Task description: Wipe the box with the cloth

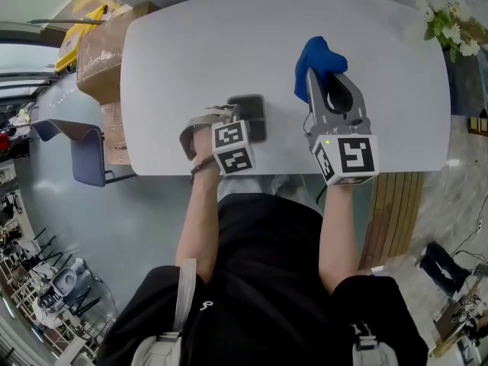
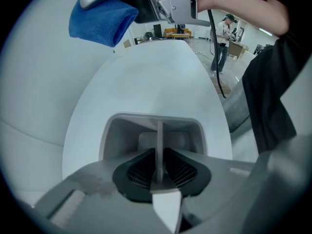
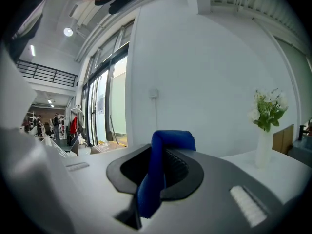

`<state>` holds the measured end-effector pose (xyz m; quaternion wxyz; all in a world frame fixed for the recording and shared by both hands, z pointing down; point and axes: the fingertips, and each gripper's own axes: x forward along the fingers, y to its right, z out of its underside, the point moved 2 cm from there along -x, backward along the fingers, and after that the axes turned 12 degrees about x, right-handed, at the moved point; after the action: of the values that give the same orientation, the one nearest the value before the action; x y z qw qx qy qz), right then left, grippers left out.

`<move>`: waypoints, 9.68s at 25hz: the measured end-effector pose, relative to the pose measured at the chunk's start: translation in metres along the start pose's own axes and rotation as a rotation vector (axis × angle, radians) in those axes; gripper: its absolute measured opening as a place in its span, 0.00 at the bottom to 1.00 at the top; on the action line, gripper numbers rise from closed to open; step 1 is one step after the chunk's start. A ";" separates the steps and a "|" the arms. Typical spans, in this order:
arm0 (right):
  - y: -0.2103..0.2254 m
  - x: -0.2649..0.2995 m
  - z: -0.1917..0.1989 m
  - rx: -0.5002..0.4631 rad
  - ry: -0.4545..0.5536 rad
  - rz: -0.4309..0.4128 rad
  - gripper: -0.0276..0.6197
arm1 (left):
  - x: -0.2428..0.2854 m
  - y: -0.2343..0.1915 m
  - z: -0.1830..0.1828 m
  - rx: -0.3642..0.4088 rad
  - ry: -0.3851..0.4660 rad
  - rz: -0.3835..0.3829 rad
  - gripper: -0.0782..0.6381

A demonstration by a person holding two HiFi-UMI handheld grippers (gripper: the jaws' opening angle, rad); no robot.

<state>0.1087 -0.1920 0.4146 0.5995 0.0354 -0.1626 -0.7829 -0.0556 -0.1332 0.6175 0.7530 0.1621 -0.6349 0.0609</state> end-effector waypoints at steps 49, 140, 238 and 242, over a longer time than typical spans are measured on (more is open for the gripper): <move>-0.110 -0.037 -0.018 -0.227 -0.101 -0.640 0.13 | -0.171 -0.048 -0.009 -0.540 0.707 -0.463 0.18; -0.125 -0.078 -0.005 0.176 -0.189 -1.240 0.13 | -0.304 0.020 -0.070 -0.151 1.764 -0.209 0.18; -0.103 -0.038 -0.031 0.190 0.034 -0.797 0.13 | -0.267 0.026 -0.027 -0.373 1.692 -0.279 0.17; -0.109 -0.041 -0.028 0.165 0.009 -0.831 0.13 | -0.271 0.020 -0.020 -0.408 1.719 -0.328 0.17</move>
<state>0.0260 -0.1344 0.3506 0.2288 0.1493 -0.1942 -0.9421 -0.0937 -0.0776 0.3533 0.9816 0.0123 0.1806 -0.0611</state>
